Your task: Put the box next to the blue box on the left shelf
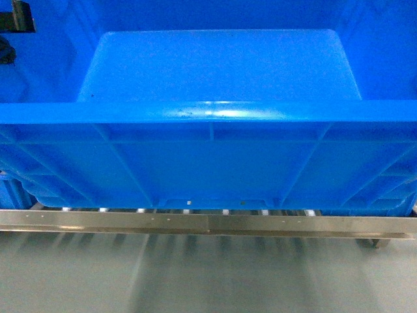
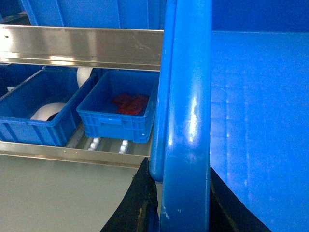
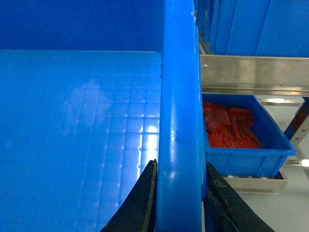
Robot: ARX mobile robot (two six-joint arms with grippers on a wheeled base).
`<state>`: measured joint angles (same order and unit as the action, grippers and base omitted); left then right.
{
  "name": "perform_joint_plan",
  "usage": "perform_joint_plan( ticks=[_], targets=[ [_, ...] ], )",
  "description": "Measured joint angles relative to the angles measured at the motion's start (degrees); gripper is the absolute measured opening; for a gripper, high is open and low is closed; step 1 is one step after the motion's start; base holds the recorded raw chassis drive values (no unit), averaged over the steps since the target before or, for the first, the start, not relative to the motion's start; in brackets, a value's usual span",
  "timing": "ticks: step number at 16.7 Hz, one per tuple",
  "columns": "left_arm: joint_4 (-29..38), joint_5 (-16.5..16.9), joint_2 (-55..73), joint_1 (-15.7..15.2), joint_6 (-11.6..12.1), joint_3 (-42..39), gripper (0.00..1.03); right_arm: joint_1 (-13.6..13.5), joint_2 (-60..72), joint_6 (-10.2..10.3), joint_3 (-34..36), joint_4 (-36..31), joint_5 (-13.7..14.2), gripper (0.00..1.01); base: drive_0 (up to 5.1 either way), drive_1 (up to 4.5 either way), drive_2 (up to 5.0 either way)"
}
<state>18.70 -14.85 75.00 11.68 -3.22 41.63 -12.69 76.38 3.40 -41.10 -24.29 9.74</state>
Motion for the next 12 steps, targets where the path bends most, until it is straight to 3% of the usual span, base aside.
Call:
perform_joint_plan(
  ticks=[12],
  targets=[
    [0.17, 0.0, 0.0, 0.02, 0.02, 0.0, 0.16, 0.0, 0.0, 0.02, 0.0, 0.07, 0.07, 0.21, 0.0, 0.0, 0.0]
  ],
)
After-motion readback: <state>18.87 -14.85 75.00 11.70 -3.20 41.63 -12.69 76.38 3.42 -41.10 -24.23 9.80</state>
